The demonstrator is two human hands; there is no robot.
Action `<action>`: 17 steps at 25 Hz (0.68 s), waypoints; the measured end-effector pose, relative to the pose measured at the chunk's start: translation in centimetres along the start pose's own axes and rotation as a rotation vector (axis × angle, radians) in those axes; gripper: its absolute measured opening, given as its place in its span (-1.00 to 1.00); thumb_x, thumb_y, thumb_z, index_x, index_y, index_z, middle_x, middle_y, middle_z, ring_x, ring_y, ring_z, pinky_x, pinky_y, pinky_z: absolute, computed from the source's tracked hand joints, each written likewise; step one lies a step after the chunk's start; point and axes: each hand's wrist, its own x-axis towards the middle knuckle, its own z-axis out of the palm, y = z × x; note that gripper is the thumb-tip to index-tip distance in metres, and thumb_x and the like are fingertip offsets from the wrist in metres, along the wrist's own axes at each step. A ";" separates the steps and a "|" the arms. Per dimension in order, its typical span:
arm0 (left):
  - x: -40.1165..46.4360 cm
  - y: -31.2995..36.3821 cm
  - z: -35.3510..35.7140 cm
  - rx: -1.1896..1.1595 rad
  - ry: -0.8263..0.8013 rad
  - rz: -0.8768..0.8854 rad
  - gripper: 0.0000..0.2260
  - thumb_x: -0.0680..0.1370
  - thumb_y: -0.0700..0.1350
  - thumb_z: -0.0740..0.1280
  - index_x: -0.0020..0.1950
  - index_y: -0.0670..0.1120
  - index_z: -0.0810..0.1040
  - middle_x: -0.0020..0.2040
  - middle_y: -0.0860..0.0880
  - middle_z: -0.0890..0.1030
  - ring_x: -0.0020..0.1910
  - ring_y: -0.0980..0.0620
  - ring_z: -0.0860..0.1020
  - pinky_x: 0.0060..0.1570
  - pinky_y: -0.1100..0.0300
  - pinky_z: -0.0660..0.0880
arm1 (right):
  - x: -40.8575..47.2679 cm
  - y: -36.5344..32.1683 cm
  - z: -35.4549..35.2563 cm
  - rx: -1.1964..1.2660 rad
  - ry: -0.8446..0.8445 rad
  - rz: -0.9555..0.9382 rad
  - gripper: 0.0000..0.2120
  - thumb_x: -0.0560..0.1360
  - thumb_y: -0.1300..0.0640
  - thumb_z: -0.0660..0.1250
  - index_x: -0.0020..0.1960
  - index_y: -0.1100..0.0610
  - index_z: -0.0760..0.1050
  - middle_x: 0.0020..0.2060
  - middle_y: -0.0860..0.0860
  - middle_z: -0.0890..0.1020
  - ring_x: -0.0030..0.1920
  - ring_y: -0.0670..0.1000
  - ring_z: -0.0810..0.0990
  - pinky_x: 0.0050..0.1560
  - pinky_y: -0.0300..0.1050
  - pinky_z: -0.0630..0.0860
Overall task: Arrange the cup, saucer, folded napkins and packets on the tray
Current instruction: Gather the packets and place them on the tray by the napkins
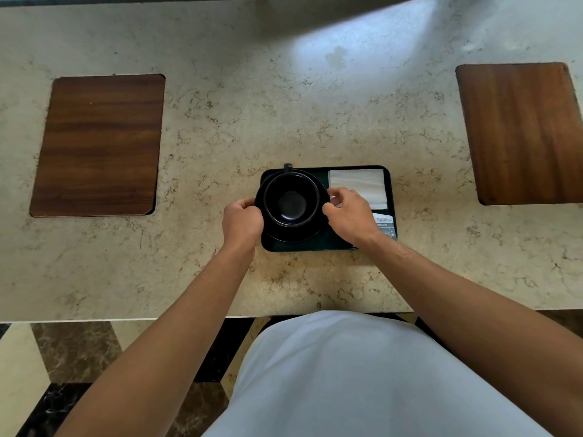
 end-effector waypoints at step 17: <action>0.4 2.4 -0.6 0.187 0.029 0.241 -0.66 0.58 -0.02 0.28 0.36 0.03 0.53 0.05 0.18 0.54 -0.06 0.33 0.47 -0.19 0.36 0.36 | -0.2 1.5 -1.2 -0.022 0.093 -0.029 -0.60 0.63 0.13 0.28 0.45 0.13 0.47 0.28 0.06 0.57 0.16 -0.04 0.54 0.17 -0.21 0.43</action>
